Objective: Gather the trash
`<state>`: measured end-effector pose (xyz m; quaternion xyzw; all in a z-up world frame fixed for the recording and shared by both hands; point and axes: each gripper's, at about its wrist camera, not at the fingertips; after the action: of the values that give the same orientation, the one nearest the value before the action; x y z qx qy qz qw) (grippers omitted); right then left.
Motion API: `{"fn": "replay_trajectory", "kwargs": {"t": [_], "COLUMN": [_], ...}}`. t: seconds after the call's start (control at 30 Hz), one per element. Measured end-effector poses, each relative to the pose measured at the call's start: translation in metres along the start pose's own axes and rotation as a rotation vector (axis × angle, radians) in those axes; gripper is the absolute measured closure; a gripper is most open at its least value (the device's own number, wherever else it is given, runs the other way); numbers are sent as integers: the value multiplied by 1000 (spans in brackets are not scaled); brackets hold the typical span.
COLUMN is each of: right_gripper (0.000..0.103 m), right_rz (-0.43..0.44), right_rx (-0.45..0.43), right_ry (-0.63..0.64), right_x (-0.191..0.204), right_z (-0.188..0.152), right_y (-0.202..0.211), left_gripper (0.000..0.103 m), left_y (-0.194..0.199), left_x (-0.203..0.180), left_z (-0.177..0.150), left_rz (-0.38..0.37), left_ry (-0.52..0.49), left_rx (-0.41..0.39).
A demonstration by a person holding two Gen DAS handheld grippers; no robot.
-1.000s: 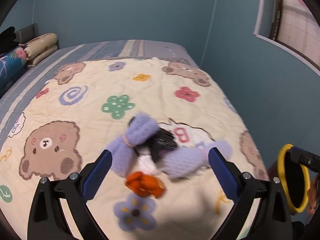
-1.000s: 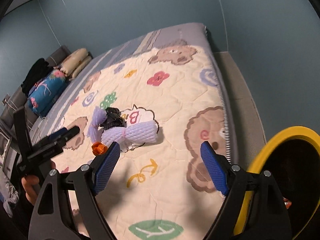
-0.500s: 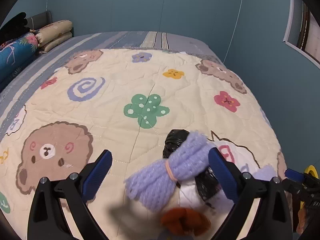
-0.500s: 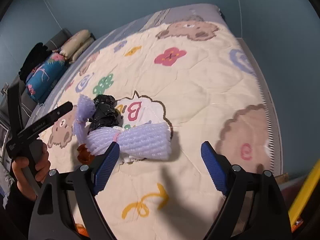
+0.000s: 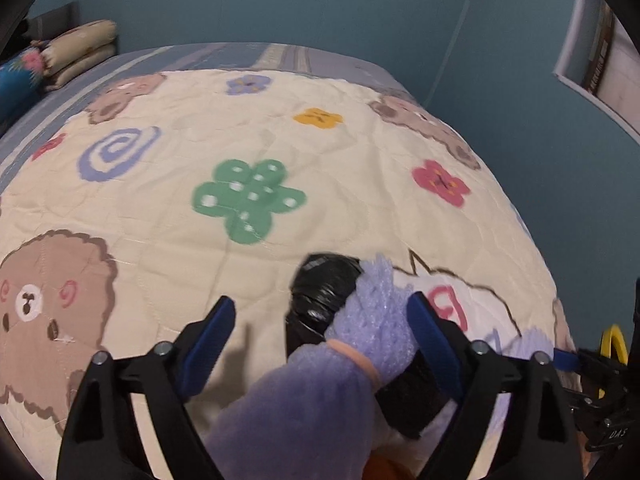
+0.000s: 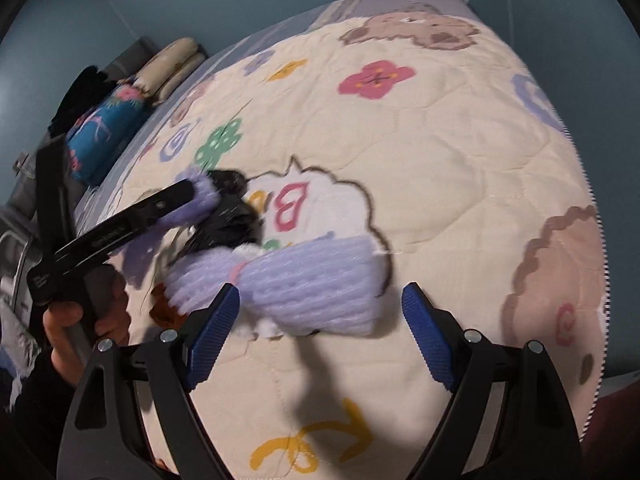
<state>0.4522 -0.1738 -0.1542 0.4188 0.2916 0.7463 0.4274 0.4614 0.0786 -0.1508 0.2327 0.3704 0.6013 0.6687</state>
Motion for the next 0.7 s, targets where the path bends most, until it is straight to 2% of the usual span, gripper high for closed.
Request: {"fn": "replay_trajectory", "kwargs": {"t": [0.1,0.13,0.17,0.2,0.23,0.27,0.33,0.47,0.7], "right_gripper": [32,44,55,60,68,77,88,96,98], "right_rz": [-19,-39,-59,-64,-58,-44,-27,-9,-14], "right_rx": [35,39,40,41,42,47,58,58,10], "right_ry": [37,51,64,73,74,72,83,86,105], "right_x": [8,11,13,14,15,15,16,17,21], "right_z": [-7,-9,-11,-11,-11,-11,-10,-12,-10], "right_y": [-12,-15,-17,-17,-17,-17,-18,-16,2], "left_gripper": [43,52,58,62,71,73,77,79,80], "left_y": [-3,-3,-1,1,3,3,4,8,30], "left_x": [1,2,2,2,1,0,-1,0,11], "left_z": [-4,-4,-4,-4,-5,-5,-5,-7,-7], "left_rz": [-37,-62,-71,-72,-79,-88,-92,-109,-139], "left_ry": [1,12,15,13,8,7,4,26,73], "left_rx": [10,10,7,-4,-10,-8,-8,-16,-37]}}
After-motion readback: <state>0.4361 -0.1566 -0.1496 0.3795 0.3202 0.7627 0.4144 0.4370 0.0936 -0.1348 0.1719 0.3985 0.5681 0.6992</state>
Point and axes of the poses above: each gripper's, at about its wrist camera, not at the fingertips, and y roughly against the way its jaws point, x to its left, z to its top, and after that the axes turned 2 degrees about x, right-handed
